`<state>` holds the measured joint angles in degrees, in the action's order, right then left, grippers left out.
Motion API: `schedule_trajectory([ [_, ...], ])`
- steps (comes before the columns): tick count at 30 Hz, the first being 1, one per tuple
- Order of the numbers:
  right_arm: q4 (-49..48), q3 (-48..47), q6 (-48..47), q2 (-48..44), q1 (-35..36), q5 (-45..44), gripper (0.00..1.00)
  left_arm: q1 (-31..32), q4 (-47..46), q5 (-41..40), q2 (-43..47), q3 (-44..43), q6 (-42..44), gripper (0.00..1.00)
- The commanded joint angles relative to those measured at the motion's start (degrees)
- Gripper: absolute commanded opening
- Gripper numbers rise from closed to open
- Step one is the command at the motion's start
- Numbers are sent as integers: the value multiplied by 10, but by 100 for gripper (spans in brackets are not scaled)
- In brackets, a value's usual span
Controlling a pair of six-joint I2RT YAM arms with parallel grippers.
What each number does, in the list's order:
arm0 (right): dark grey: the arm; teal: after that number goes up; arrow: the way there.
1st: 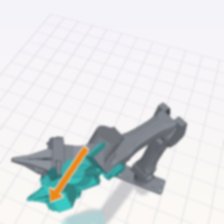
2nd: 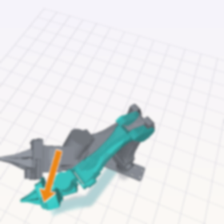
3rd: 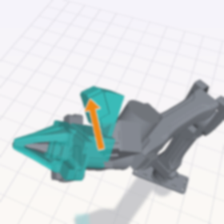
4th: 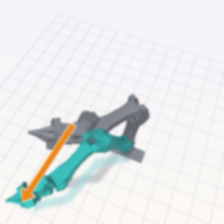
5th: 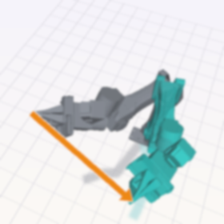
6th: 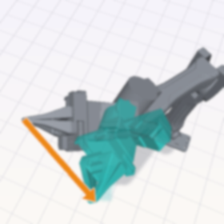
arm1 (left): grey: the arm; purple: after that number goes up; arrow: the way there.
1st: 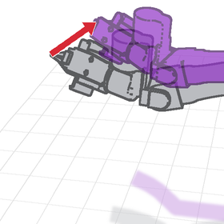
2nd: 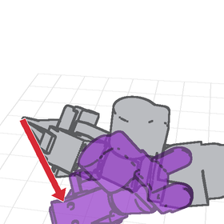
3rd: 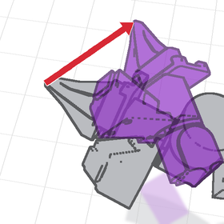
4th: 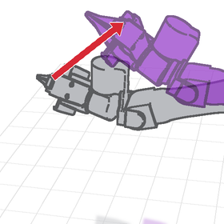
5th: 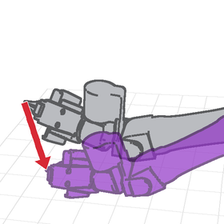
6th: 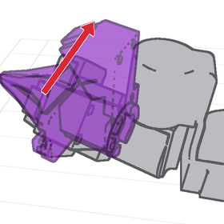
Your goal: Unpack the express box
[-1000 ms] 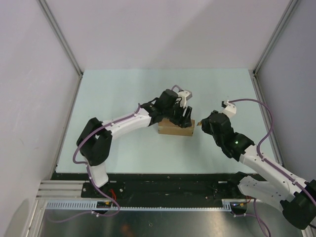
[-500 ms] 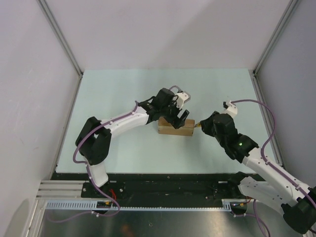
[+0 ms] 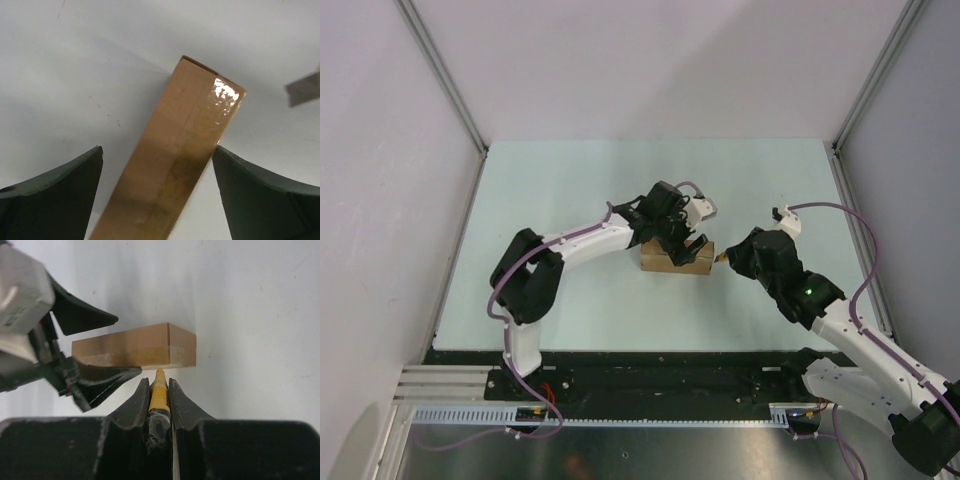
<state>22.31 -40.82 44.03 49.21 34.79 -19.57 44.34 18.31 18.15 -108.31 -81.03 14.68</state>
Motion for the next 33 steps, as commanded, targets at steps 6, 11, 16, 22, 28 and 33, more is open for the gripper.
schedule_trajectory([
  [6,2,2,13,-3,-4,-4,0,2,1,-29,-27,-21,61,89],
  [11,-14,1,4,4,-15,-13,0,3,1,-36,-14,0,32,79],
  [16,-59,1,-51,25,-37,-15,0,7,-1,-50,9,28,16,73],
  [22,-163,3,-130,57,-45,-31,0,12,-1,-61,3,31,-1,73],
  [28,-252,3,-160,96,-42,-22,0,12,-1,-56,-1,36,-25,68],
  [33,-258,2,-156,121,-43,-19,0,12,-1,-56,-3,38,-28,67],
])
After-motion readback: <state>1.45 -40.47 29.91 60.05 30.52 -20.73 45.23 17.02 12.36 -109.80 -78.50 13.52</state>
